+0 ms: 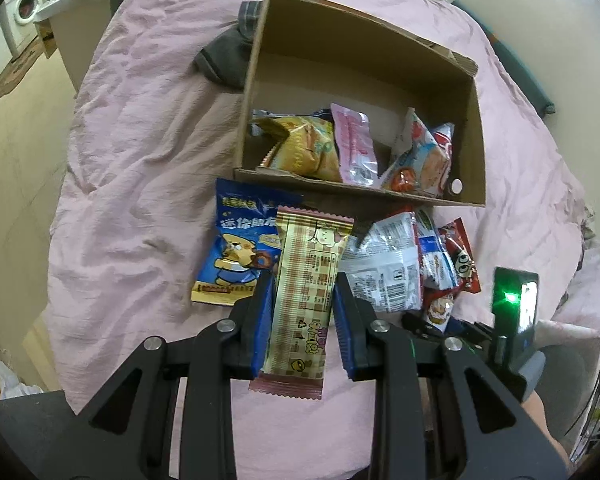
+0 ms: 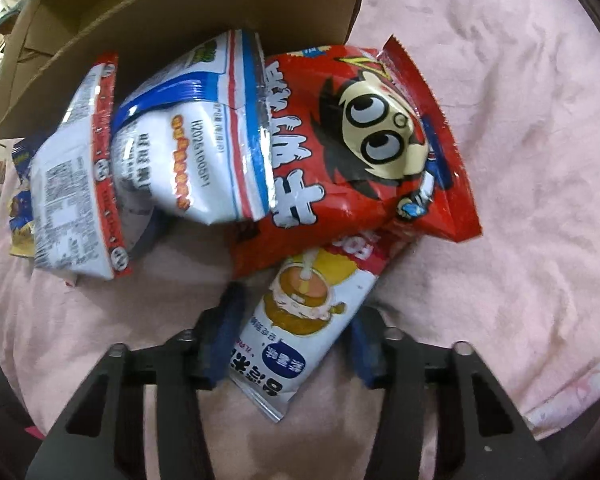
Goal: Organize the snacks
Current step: 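Carry the wafer bar and cake packet into the box and open both tools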
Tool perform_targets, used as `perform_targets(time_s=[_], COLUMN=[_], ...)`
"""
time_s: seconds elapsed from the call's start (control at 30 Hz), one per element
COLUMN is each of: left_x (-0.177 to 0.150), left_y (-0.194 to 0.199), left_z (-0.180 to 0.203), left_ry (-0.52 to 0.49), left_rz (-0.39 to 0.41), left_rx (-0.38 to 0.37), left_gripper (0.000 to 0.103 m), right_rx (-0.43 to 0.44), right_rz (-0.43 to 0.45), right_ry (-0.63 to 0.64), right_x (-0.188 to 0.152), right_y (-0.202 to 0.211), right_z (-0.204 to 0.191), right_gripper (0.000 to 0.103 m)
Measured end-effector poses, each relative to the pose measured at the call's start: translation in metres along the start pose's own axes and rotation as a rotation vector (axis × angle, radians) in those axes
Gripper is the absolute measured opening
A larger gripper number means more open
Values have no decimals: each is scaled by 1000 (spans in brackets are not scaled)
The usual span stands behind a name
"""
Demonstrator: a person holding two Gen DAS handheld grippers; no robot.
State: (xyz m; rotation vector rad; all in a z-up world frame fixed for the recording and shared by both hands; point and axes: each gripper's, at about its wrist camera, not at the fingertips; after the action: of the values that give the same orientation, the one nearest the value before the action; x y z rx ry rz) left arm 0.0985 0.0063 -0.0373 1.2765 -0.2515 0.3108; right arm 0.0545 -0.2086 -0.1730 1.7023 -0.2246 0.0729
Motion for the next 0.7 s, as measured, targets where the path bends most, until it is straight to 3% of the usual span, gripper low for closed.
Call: perform_targets(time_s=[0.2, 0.43, 0.63, 0.7], left_x=[-1, 0, 1, 3], left_y=[3, 1, 0, 0], left_z=[-5, -7, -8, -11], left_ry=[20, 46, 50, 64], left_rz=[-3, -15, 0, 10], left_rx=[-19, -28, -1, 8], left_gripper=[25, 25, 25, 25], right_rx=[102, 317, 444, 448], right_rz=[-55, -126, -24, 23], right_ry=[-38, -70, 5, 40], right_x=[-6, -41, -26, -17], right_y=[15, 35, 75, 84], right_z=[6, -3, -35, -43], right_gripper=[35, 33, 32, 32])
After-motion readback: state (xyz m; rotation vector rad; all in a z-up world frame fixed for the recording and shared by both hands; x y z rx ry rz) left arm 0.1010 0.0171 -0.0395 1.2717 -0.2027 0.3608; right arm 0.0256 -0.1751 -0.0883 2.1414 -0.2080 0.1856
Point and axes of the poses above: each gripper's, at about its wrist camera, not at the fingertips, and y roughly against the way its jaws point, z to its right, x to its top, and after that the axes turned 2 degrees about z, right-handed
